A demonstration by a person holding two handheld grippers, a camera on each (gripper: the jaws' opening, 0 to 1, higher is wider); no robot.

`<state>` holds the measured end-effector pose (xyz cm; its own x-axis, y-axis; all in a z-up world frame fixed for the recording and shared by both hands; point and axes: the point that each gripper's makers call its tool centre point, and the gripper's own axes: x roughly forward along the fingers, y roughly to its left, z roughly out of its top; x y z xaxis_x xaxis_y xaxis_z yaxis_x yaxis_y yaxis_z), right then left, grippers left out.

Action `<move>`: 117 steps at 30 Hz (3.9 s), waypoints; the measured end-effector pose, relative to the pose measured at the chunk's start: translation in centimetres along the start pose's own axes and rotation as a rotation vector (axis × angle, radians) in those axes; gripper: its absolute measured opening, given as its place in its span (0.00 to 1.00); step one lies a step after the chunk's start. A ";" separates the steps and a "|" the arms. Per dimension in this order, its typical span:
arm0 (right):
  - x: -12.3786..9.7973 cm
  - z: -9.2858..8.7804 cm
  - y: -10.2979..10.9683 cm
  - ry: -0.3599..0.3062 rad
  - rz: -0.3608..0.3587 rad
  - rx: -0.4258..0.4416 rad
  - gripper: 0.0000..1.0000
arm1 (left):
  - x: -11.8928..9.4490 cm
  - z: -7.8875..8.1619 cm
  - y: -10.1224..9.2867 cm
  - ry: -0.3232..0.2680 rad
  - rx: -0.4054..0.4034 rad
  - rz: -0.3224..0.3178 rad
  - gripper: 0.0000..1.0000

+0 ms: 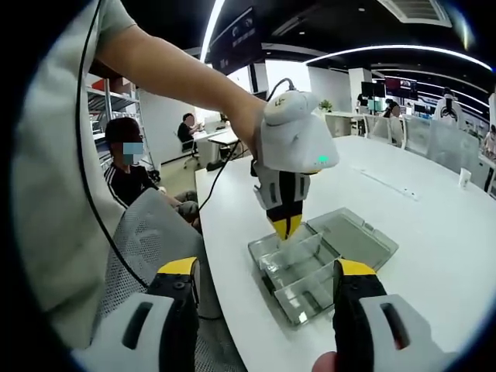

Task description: Insert the divider into the dual guide fixture by aligning both edges with the guide slots and pushing it downward to the bottom, including one-sided entry, uneven engagement, binding, and posture correction.

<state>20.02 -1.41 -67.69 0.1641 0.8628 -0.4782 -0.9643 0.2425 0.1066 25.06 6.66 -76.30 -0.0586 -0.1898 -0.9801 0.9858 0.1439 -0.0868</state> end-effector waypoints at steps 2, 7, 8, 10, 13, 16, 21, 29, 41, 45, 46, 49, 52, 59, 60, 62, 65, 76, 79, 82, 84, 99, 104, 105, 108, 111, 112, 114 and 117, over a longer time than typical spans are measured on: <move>0.0 0.0 0.0 0.000 0.000 0.000 0.68 | 0.0 0.0 0.0 0.001 0.000 0.000 0.00; 0.0 0.0 0.1 -0.001 -0.001 0.001 0.68 | -0.2 0.1 0.0 0.004 0.005 -0.001 0.00; 0.0 -0.1 0.1 -0.001 0.000 0.002 0.68 | -0.2 0.1 0.0 0.004 0.004 -0.001 0.00; 0.0 -0.1 0.1 -0.001 0.000 0.003 0.68 | -0.2 0.1 0.0 0.006 0.008 -0.001 0.00; 0.0 -0.1 0.1 -0.002 0.000 0.003 0.68 | -0.2 0.2 0.0 0.012 0.013 0.001 0.00; -0.1 -0.1 0.0 -0.003 -0.002 0.004 0.68 | -0.3 0.3 0.0 0.016 0.019 0.001 0.00; -0.1 -0.1 0.1 -0.003 -0.002 0.003 0.68 | -0.4 0.3 0.0 0.020 0.023 0.003 0.00; 0.0 -0.1 0.1 -0.002 0.000 0.005 0.68 | -0.5 0.5 0.1 0.025 0.044 0.009 0.00; 0.0 -0.2 0.1 0.001 0.001 0.007 0.68 | -0.3 0.1 0.1 0.010 -0.001 0.006 0.00; 0.1 -0.2 0.2 0.001 0.000 0.008 0.68 | -0.1 0.0 0.0 0.005 -0.012 0.008 0.00; 0.1 -0.2 0.2 0.002 0.001 0.006 0.68 | 0.0 -0.1 0.0 0.005 -0.008 0.010 0.00; 0.1 -0.1 0.1 0.000 0.000 0.007 0.68 | 0.1 -0.1 0.0 0.004 -0.009 0.010 0.00; 0.0 -0.2 0.1 0.000 0.000 0.008 0.68 | 0.2 -0.2 0.1 0.005 -0.008 0.011 0.00; 0.0 -0.3 0.1 0.001 0.000 0.009 0.68 | 0.6 -0.2 0.1 0.012 0.001 0.020 0.00; 0.0 -0.3 0.1 0.001 0.000 0.009 0.68 | 0.7 -0.2 0.1 0.013 0.001 0.021 0.00; 0.0 -0.3 0.1 0.001 0.001 0.009 0.68 | 0.8 -0.3 0.1 0.013 0.000 0.021 0.00; 0.0 -0.3 0.1 0.002 0.001 0.009 0.68 | 1.0 -0.4 0.1 0.013 -0.002 0.022 0.00; 0.0 -0.3 -0.1 0.003 -0.002 0.010 0.68 | 1.6 -0.5 0.1 0.026 0.002 0.031 0.00; 0.0 -0.3 -0.1 0.004 -0.001 0.011 0.68 | 1.6 -0.6 0.1 0.025 -0.001 0.031 0.00; 0.1 -0.3 0.0 0.003 0.000 0.011 0.68 | 1.8 -0.6 0.0 0.026 0.002 0.037 0.00; 0.1 -0.3 -0.1 0.004 0.000 0.009 0.68 | 2.0 -0.5 0.0 0.031 0.006 0.042 0.00; 0.1 -0.4 -0.1 0.008 0.000 0.010 0.68 | 1.9 -0.6 0.1 0.032 0.008 0.047 0.00; -0.1 -0.6 -0.2 0.015 -0.002 0.010 0.69 | 1.9 -0.6 0.1 0.019 -0.005 0.050 0.00; -0.1 -0.6 -0.3 0.016 -0.003 0.010 0.69 | 1.9 -0.6 0.1 0.016 -0.007 0.052 0.00; -0.1 -0.7 -0.3 0.022 -0.002 0.009 0.69 | 1.8 -0.6 0.4 0.000 -0.015 0.070 0.03; 0.0 -0.7 -0.2 0.027 0.002 0.005 0.69 | 1.3 -0.7 0.7 -0.021 -0.024 0.080 0.06; 0.0 -0.6 -0.1 0.028 0.004 0.004 0.69 | 1.1 -0.7 0.7 -0.029 -0.030 0.080 0.06; 0.1 -0.5 0.0 0.031 0.008 0.000 0.69 | 0.8 -0.8 0.7 -0.048 -0.046 0.080 0.08; 0.3 -0.4 0.0 0.033 0.013 -0.005 0.69 | 0.3 -0.9 0.7 -0.072 -0.057 0.085 0.09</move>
<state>19.98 -1.35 -68.15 0.1450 0.8507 -0.5053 -0.9674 0.2291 0.1081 25.63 7.55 -76.78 0.0381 -0.2440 -0.9690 0.9761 0.2166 -0.0162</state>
